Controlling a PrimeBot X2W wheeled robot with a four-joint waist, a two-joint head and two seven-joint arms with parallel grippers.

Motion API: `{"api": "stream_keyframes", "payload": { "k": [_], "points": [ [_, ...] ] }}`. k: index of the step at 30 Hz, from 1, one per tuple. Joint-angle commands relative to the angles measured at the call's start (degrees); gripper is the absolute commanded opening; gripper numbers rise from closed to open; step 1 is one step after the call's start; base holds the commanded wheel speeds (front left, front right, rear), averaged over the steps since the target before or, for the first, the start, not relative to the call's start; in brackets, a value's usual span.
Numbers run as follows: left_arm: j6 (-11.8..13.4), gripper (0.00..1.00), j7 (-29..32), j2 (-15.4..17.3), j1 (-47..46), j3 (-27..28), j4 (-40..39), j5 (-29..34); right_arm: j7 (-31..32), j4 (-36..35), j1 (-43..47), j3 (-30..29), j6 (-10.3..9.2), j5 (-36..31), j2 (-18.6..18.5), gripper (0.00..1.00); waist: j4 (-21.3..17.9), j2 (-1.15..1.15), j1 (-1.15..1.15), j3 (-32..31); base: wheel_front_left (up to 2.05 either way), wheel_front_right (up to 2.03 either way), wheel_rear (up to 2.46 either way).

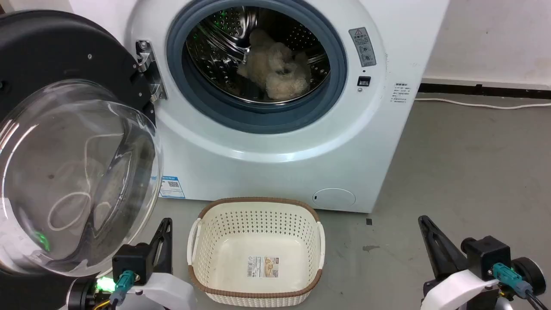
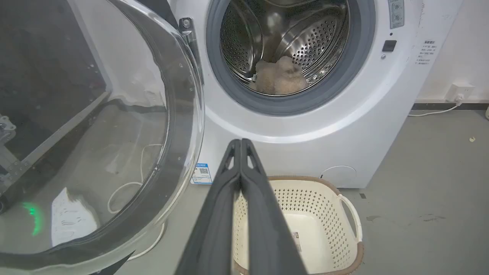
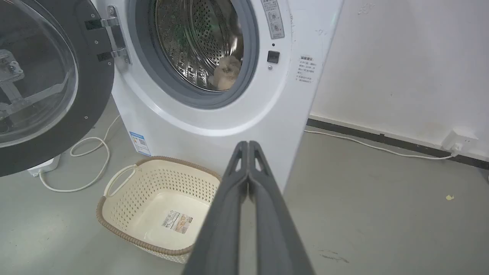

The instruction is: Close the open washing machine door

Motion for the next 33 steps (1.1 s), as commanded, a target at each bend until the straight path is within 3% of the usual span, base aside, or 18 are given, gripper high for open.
{"api": "stream_keyframes", "payload": {
  "k": [1,24,25,33],
  "points": [
    [0.2,0.0,0.0,0.0,-0.9,0.1,-0.2,0.2,0.1,-0.3,-0.7,0.0,0.05,-0.3,0.3,0.0,0.0,0.0,0.0,0.0,0.0,0.0,0.0],
    [0.2,0.0,0.0,0.0,-0.9,0.1,-0.2,0.2,0.1,-0.3,-0.7,0.0,0.05,-0.3,0.3,0.0,0.0,0.0,0.0,0.0,0.0,0.0,0.0],
    [0.0,1.0,0.0,0.0,0.0,0.0,0.0,0.0,0.0,0.0,0.0,0.0,0.0,0.0,0.0,1.0,0.0,0.0,0.0,0.0,0.0,0.0,0.0],
    [-0.2,1.0,-0.9,0.2,-0.1,-0.4,0.1,0.0,-0.9,0.3,0.4,-0.5,-0.01,1.2,0.0,1.0,0.3,0.0,0.0,0.0,0.0,0.0,0.0]
  ]
}}
